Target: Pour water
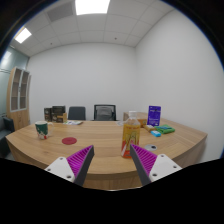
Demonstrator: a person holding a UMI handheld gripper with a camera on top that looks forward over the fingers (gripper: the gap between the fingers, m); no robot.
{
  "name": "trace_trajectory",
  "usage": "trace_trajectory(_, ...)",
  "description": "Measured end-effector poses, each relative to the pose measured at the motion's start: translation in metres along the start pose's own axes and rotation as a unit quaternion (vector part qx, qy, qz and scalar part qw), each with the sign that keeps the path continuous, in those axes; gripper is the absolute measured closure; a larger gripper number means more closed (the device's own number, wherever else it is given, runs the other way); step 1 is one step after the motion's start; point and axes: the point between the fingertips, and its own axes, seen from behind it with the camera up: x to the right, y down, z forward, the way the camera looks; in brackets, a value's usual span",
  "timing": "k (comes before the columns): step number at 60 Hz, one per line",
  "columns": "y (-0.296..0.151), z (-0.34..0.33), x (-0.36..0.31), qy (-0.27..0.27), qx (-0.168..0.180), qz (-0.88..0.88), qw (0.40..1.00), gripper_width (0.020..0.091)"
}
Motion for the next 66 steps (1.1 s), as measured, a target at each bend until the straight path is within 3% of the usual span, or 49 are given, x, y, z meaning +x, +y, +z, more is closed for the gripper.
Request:
trace_trajectory(17, -0.004, 0.118, 0.076, 0.058, 0.002, -0.013, 0.998, 0.0305)
trace_trajectory(30, -0.005, 0.164, 0.077, 0.052, -0.007, 0.005, 0.999, 0.0308)
trace_trajectory(32, -0.004, 0.169, 0.078, 0.054, -0.009, 0.004, 0.999, 0.0349)
trace_trajectory(34, -0.001, 0.173, 0.078, 0.055, -0.012, 0.004, 0.998, 0.0497)
trace_trajectory(44, -0.004, 0.175, 0.082, 0.091, 0.013, 0.01, 0.996, 0.0629)
trace_trajectory(52, -0.021, 0.164, 0.061, 0.104, 0.011, -0.063, 0.993, 0.0658)
trace_trajectory(66, -0.118, 0.157, -0.074, 0.085, 0.056, -0.283, 0.954, 0.0659)
